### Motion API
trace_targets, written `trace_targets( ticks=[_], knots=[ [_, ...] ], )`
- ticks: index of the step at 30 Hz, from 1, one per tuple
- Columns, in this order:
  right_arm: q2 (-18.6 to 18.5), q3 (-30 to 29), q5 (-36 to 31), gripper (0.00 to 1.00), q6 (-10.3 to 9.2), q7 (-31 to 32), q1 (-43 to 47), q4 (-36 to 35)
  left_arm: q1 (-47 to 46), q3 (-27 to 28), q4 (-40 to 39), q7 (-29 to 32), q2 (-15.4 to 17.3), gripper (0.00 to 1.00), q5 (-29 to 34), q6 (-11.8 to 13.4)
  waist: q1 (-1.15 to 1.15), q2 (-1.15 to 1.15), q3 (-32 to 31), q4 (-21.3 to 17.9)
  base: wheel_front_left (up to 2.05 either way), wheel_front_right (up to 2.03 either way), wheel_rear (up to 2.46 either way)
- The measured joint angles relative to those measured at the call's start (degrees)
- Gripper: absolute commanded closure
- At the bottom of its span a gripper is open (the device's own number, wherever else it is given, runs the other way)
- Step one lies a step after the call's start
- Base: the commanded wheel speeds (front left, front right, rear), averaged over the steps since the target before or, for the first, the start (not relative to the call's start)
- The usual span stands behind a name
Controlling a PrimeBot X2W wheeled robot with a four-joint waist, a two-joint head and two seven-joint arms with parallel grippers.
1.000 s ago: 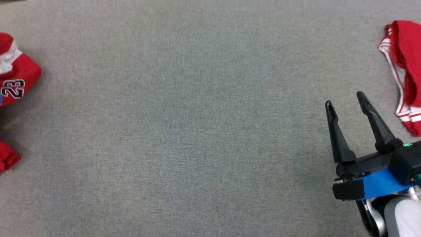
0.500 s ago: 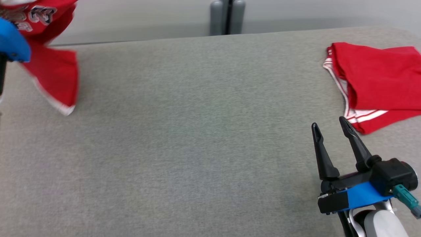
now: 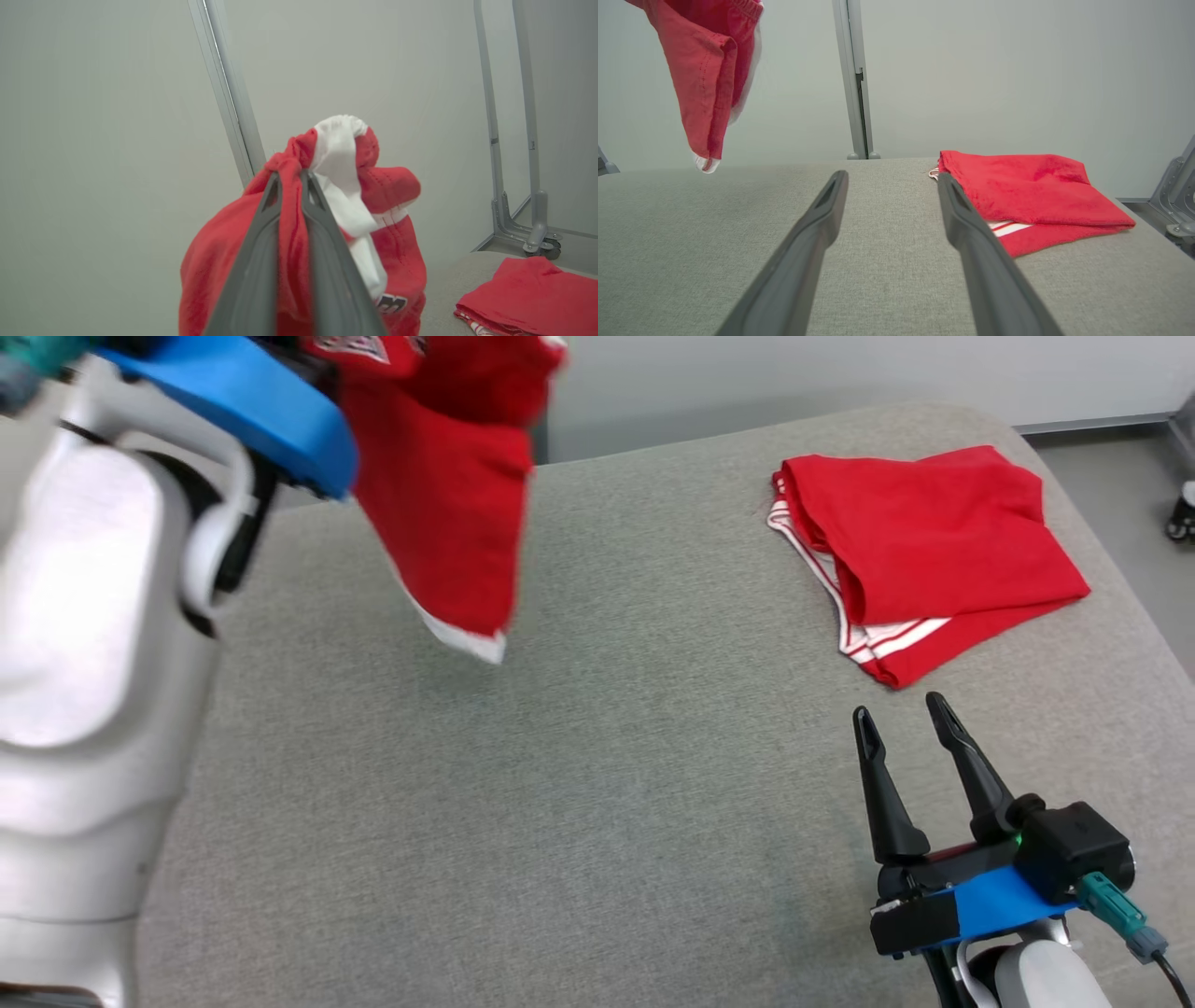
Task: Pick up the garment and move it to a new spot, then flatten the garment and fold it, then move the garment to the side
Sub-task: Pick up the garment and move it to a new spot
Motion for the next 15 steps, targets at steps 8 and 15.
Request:
trace_targets(
  ticks=[8, 15],
  knots=[
    [0.16, 0.53, 0.93, 0.0, 0.0, -0.81, -0.44, 1.8, 8.54, -4.24, 0.12, -1.13, -3.79, 1.0, -0.65, 0.53, 0.0, 0.0, -0.56, -1.6, 0.0, 0.0, 0.0],
    [0.21, 0.73, 1.48, 0.0, 0.0, -1.04, -0.44, 2.82, 19.13, -7.09, 4.56, -5.48, -6.7, 1.0, -2.12, 1.63, 0.0, 0.0, -1.11, -1.0, 0.0, 0.0, 0.0]
  ],
)
